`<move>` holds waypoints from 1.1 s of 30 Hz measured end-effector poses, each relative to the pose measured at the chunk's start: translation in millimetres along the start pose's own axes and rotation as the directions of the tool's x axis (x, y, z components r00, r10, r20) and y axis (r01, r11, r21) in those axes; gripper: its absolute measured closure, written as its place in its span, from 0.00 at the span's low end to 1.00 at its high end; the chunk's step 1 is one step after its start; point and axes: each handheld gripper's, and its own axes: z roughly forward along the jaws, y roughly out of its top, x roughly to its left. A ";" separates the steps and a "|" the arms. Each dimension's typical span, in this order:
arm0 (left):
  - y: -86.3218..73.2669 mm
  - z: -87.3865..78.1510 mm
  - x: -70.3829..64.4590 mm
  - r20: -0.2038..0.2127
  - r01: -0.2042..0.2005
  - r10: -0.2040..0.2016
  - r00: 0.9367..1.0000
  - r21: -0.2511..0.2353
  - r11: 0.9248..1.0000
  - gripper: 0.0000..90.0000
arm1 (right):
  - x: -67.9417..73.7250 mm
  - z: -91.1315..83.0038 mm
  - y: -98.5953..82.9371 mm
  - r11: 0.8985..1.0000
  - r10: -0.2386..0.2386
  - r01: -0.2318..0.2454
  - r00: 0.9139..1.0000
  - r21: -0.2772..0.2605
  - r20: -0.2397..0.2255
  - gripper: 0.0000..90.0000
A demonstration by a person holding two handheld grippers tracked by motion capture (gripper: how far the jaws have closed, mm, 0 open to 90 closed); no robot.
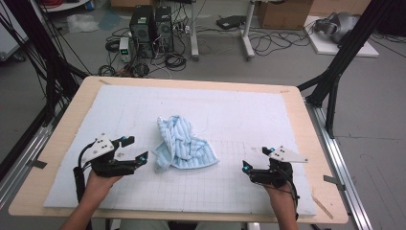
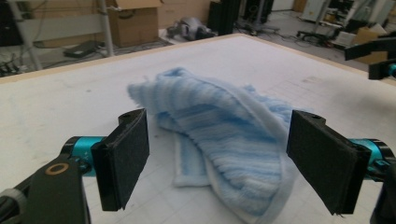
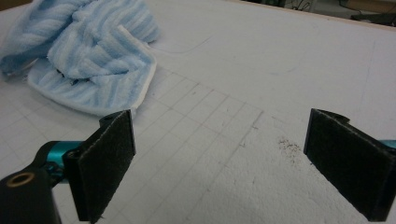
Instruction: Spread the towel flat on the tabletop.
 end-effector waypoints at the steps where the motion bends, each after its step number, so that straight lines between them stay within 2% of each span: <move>1: 0.0 0.0 0.0 0.000 0.000 0.000 1.000 0.000 1.000 0.25 | -0.1 -0.1 -0.3 1.000 0.001 -0.001 1.000 0.002 -0.001 0.09; 3: 4.0 15.3 -8.1 0.049 -0.010 0.009 0.999 0.019 1.000 0.26 | -0.1 -0.1 -0.9 1.000 0.004 -0.004 1.000 0.005 -0.002 0.09; 4: 4.0 15.3 -8.1 0.049 -0.010 0.009 0.999 0.019 1.000 0.26 | -0.6 0.2 -1.1 1.000 0.004 -0.004 1.000 0.005 -0.002 0.09; 5: 4.7 26.4 -14.3 0.082 -0.022 0.018 0.996 0.048 0.999 0.27 | -1.3 0.6 -1.0 1.000 0.000 0.000 1.000 0.003 -0.003 0.09; 7: 4.3 32.0 -17.5 0.091 -0.028 0.022 0.996 0.063 0.998 0.27 | -1.1 1.3 -1.0 1.000 0.009 -0.009 1.000 0.004 -0.006 0.09; 8: 2.6 42.2 -23.3 0.103 -0.036 0.026 0.994 0.088 0.995 0.27 | -1.2 1.8 -1.1 1.000 0.008 -0.008 1.000 0.005 -0.007 0.09; 12: -1.3 57.5 -30.8 0.083 -0.045 0.033 0.996 0.142 0.989 0.27 | 0.0 2.9 -1.2 1.000 0.004 -0.004 1.000 0.014 -0.015 0.09; 13: -1.3 57.5 -30.8 0.083 -0.045 0.033 0.996 0.142 0.989 0.27 | 0.2 2.9 -1.2 1.000 0.004 -0.004 1.000 0.013 -0.016 0.09; 14: -2.1 60.5 -32.2 0.077 -0.055 0.044 0.996 0.152 0.987 0.27 | 0.1 2.7 -1.2 1.000 0.003 -0.003 1.000 0.013 -0.017 0.09; 15: -3.6 65.9 -34.4 0.063 -0.075 0.065 0.996 0.177 0.981 0.27 | 0.4 2.4 -1.3 1.000 0.007 -0.006 1.000 0.014 -0.017 0.09; 18: -5.5 71.0 -35.0 0.049 -0.076 0.068 0.996 0.195 0.978 0.29 | 0.2 2.2 -1.6 1.000 0.006 -0.006 1.000 0.012 -0.017 0.09; 20: -8.3 75.5 -32.3 0.034 -0.083 0.078 0.996 0.226 0.971 0.35 | 0.3 2.3 -1.6 1.000 0.008 -0.008 1.000 0.012 -0.019 0.09; 21: -8.3 75.5 -32.3 0.034 -0.083 0.078 0.996 0.226 0.971 0.39 | 0.5 2.5 -1.5 1.000 0.006 -0.006 1.000 0.013 -0.019 0.09; 22: -9.8 75.8 -28.9 0.023 -0.070 0.066 0.998 0.242 0.968 0.47 | 0.8 2.7 -1.4 1.000 0.007 -0.006 1.000 0.013 -0.020 0.09; 23: -10.4 75.0 -26.5 0.029 -0.070 0.065 0.997 0.244 0.967 0.57 | 0.9 3.0 -1.4 1.000 0.003 -0.003 1.000 0.014 -0.021 0.09; 25: -11.4 72.1 -22.6 0.030 -0.057 0.052 0.998 0.227 0.972 0.74 | 1.5 3.7 -1.4 1.000 0.001 -0.001 1.000 0.014 -0.026 0.09; 26: -11.4 69.6 -19.8 0.033 -0.044 0.038 0.999 0.215 0.976 0.78 | 1.8 4.0 -1.4 1.000 0.002 -0.002 1.000 0.018 -0.026 0.09; 27: -11.1 66.8 -17.1 0.029 -0.029 0.024 0.999 0.202 0.979 0.80 | 2.2 4.5 -1.2 1.000 0.005 -0.004 1.000 0.022 -0.029 0.09; 28: -11.1 66.8 -17.1 0.029 -0.029 0.024 0.999 0.202 0.979 0.82 | 2.7 5.2 -1.0 1.000 0.001 0.000 1.000 0.025 -0.030 0.09; 29: -9.9 60.2 -10.4 0.021 -0.018 0.015 1.000 0.181 0.983 0.84 | 3.6 6.0 -0.5 1.000 0.000 0.001 0.999 0.027 -0.033 0.09; 33: -7.5 46.9 1.6 -0.003 -0.008 0.009 1.000 0.148 0.989 0.87 | 9.2 12.6 3.6 0.999 0.014 -0.012 0.998 0.032 -0.058 0.09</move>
